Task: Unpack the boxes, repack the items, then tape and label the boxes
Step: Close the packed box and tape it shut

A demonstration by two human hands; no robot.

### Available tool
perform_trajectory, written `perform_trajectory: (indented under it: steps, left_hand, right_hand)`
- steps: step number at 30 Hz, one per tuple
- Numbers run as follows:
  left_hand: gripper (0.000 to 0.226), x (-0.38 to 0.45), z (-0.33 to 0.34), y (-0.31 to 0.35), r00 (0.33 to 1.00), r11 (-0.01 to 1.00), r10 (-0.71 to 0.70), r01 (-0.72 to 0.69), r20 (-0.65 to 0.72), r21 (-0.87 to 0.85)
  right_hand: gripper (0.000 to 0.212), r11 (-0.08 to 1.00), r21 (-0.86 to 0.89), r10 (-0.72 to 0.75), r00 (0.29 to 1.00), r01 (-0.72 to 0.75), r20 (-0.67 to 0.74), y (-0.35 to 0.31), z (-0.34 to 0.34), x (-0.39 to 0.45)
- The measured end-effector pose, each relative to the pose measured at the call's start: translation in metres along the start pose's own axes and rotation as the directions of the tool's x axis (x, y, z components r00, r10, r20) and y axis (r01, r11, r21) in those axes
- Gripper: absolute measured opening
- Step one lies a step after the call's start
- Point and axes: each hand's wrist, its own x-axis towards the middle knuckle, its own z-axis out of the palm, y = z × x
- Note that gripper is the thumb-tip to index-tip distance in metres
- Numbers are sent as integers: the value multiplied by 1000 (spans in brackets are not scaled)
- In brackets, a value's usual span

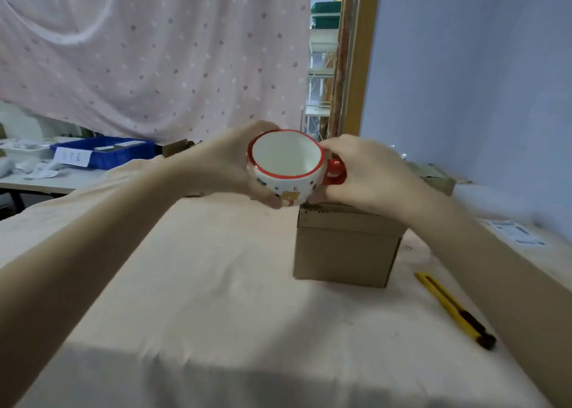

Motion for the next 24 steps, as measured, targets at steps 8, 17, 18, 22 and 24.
perform_trajectory:
  steps: [8, 17, 18, 22, 24]
  left_hand:
    - [91, 112, 41, 33, 984, 993, -11, -10, 180, 117]
    - [100, 102, 107, 25, 980, 925, -68, -8, 187, 381]
    - [99, 95, 112, 23, 980, 931, -69, -6, 189, 366]
    - [98, 67, 124, 22, 982, 941, -73, 11, 172, 338]
    - [98, 54, 126, 26, 988, 932, -73, 19, 137, 361]
  right_hand:
    - [44, 971, 77, 217, 967, -228, 133, 80, -20, 10]
    - [31, 961, 54, 252, 941, -271, 225, 113, 29, -10]
    - [28, 958, 36, 268, 934, -284, 234, 115, 34, -14]
    - [22, 962, -8, 268, 933, -274, 240, 108, 41, -31]
    - [22, 969, -8, 242, 940, -248, 242, 101, 40, -38]
